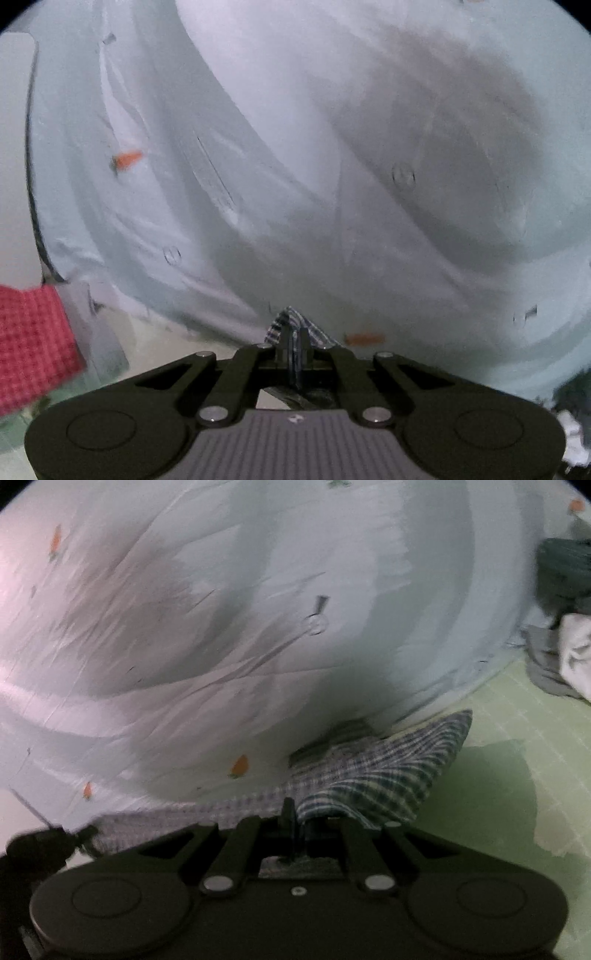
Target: Fold clothes
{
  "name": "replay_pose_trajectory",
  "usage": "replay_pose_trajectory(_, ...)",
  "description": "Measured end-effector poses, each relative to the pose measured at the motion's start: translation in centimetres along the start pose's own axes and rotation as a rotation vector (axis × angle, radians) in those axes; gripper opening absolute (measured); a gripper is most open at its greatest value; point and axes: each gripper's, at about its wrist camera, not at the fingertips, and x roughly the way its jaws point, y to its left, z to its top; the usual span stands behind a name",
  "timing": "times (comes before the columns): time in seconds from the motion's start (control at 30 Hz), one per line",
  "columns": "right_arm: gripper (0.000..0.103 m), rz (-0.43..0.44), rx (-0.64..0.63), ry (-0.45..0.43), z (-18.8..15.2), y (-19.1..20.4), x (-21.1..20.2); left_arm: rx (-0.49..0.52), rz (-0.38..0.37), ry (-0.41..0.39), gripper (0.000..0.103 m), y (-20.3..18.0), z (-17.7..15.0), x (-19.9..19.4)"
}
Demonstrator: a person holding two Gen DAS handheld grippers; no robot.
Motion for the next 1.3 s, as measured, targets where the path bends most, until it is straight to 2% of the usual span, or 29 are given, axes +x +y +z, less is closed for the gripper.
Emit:
replay_pose_trajectory(0.07,0.007,0.011,-0.022,0.028,-0.5,0.8,0.8,-0.006,0.025,-0.02,0.002,1.0,0.2,-0.3)
replay_pose_trajectory(0.17,0.017,0.013,-0.047,0.139,-2.2,1.3,3.3,0.0,0.11,0.007,0.002,3.1,-1.0,0.4)
replay_pose_trajectory(0.2,0.027,-0.004,-0.058,0.184,-2.9,1.4,4.1,-0.007,0.143,0.029,0.002,4.0,-1.6,0.9)
replay_pose_trajectory(0.23,0.043,-0.021,-0.068,0.23,-3.5,1.5,4.9,-0.018,0.181,0.057,0.002,5.0,-2.4,1.6)
replay_pose_trajectory(0.3,0.06,-0.058,-0.113,0.31,-4.6,1.8,6.1,-0.025,0.254,0.113,0.002,7.0,-4.3,3.0)
replay_pose_trajectory(0.33,0.064,-0.076,-0.143,0.344,-5.1,2.0,6.4,-0.03,0.285,0.145,0.002,7.9,-5.3,3.8)
replay_pose_trajectory(0.37,0.067,-0.087,-0.17,0.355,-5.3,2.0,6.2,-0.041,0.309,0.182,0.002,8.9,-6.2,4.6)
replay_pose_trajectory(0.4,0.077,-0.099,-0.195,0.364,-5.5,2.0,6.0,-0.063,0.325,0.218,0.002,9.8,-7.1,5.2)
replay_pose_trajectory(0.43,0.082,-0.116,-0.207,0.361,-5.3,1.8,5.6,-0.091,0.336,0.252,0.002,10.7,-8.0,5.8)
replay_pose_trajectory(0.53,0.084,-0.16,-0.209,0.347,-4.6,0.3,4.5,-0.146,0.353,0.311,0.002,12.3,-10.0,6.8)
replay_pose_trajectory(0.63,0.089,-0.231,-0.174,0.321,-3.4,-1.8,4.4,-0.166,0.357,0.334,0.003,12.8,-11.3,7.5)
replay_pose_trajectory(0.8,0.088,-0.333,-0.105,0.293,-1.7,-5.3,7.4,-0.168,0.359,0.362,0.003,13.0,-12.7,8.6)
replay_pose_trajectory(0.97,0.077,-0.368,-0.077,0.317,-0.6,-7.4,12.3,-0.174,0.365,0.386,0.004,13.5,-13.5,9.4)
replay_pose_trajectory(1.07,0.063,-0.366,-0.089,0.345,-0.6,-7.5,14.4,-0.17,0.375,0.397,0.004,13.6,-13.7,9.4)
replay_pose_trajectory(1.1,0.054,-0.367,-0.095,0.355,-0.6,-7.5,15.1,-0.168,0.378,0.401,0.004,13.6,-13.8,9.5)
replay_pose_trajectory(1.13,0.051,-0.375,-0.111,0.363,-0.5,-7.4,15.6,-0.163,0.381,0.404,0.004,13.6,-13.9,9.5)
replay_pose_trajectory(1.23,0.028,-0.412,-0.207,0.374,-0.4,-6.5,16.6,-0.137,0.383,0.407,0.004,13.2,-14.0,9.6)
replay_pose_trajectory(1.3,0.024,-0.434,-0.229,0.374,-0.3,-6.4,17.1,-0.128,0.385,0.41,0.004,13.1,-14.2,9.6)
